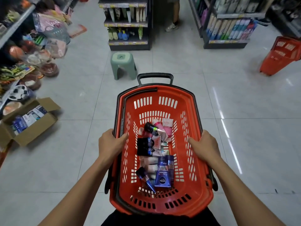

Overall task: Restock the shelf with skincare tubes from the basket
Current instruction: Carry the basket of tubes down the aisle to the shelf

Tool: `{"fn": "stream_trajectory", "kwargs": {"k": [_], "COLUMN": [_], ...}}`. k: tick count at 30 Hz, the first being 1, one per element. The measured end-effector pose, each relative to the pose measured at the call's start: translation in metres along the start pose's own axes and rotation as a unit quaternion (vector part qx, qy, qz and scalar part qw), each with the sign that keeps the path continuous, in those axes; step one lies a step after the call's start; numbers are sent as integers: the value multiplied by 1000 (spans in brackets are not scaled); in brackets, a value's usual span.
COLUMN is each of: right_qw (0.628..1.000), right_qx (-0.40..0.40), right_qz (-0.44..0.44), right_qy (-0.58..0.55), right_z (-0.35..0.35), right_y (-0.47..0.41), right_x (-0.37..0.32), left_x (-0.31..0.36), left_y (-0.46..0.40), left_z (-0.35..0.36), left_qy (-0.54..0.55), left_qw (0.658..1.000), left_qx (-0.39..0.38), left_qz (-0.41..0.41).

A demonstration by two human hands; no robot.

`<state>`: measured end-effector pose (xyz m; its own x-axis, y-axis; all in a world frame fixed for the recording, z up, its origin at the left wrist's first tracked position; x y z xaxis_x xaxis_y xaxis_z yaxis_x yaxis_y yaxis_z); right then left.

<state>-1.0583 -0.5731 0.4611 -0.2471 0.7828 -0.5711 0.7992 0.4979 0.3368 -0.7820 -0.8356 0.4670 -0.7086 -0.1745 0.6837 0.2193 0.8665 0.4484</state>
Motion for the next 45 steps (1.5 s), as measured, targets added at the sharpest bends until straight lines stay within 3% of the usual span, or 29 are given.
{"fn": "stream_trajectory", "kwargs": {"k": [9,18,25,30,45], "right_qw": [1000,1000,1000,1000,1000], "right_qx": [-12,-12,-5,12,21], "right_qz": [-19,-29,-18,-12,6], "right_qy": [-7,0,9,6,19], "right_z": [-65,-84,-79,-78,-68], "right_y": [-116,-197,-278,-365,-503], "right_x": [8,-8,-49,-124,-225], "left_x": [102,152,197,260,353], "left_y": [-45,-104,-186,-294,-446], "left_z": [67,97,105,89,67], "left_qy": [-7,-10,-2,0,1], "left_qw": [1000,1000,1000,1000,1000], "left_qx": [19,19,0,-13,-28], "left_qz": [-3,-1,5,2,8]}}
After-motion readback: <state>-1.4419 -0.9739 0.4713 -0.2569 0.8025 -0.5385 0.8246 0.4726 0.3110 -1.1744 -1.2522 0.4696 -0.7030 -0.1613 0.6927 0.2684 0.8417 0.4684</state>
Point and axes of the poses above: each hand's wrist, its own y-axis away from the middle knuckle, its own z-axis out of the palm, x = y × z, the point moved 8 cm from there along -y, towards the middle knuckle, and after that the axes turned 8 degrees about -z, right-handed, at the moved point
